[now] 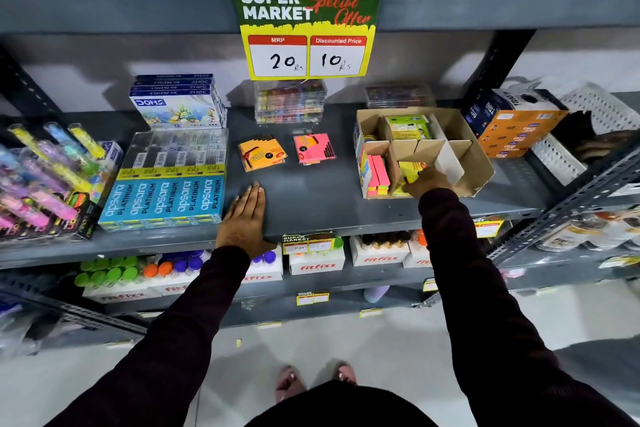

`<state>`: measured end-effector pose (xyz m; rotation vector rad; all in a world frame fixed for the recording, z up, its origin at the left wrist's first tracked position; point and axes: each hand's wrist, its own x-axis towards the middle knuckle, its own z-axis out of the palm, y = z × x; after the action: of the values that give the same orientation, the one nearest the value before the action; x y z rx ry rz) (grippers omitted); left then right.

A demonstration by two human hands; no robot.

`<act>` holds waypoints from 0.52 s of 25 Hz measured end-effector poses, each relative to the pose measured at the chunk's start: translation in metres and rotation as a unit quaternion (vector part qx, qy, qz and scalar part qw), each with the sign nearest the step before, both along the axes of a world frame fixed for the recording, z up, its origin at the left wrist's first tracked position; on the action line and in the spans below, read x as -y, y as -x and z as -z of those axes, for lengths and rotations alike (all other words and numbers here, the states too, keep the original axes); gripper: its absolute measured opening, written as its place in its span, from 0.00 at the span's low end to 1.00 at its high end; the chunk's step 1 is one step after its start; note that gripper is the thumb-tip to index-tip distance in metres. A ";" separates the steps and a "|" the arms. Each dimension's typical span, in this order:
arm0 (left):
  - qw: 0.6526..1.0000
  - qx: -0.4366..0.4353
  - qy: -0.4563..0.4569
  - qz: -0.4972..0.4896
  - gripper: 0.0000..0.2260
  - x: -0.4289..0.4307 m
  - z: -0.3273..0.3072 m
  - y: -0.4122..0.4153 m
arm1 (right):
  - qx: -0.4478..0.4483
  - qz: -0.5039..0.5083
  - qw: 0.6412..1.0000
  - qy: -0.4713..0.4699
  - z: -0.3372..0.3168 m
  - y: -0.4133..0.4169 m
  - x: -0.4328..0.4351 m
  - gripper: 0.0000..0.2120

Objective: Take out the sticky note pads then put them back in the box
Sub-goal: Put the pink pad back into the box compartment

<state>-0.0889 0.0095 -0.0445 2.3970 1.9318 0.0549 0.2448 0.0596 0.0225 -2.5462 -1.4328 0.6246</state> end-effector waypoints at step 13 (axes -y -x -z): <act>1.000 0.010 -0.010 0.007 0.50 0.000 0.000 0.000 | 0.093 -0.047 0.983 -0.150 -0.049 0.044 0.013 0.12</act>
<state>-0.0888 0.0093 -0.0446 2.4117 1.9159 0.0993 0.2009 0.0468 0.0715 -2.3592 -1.5778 0.1669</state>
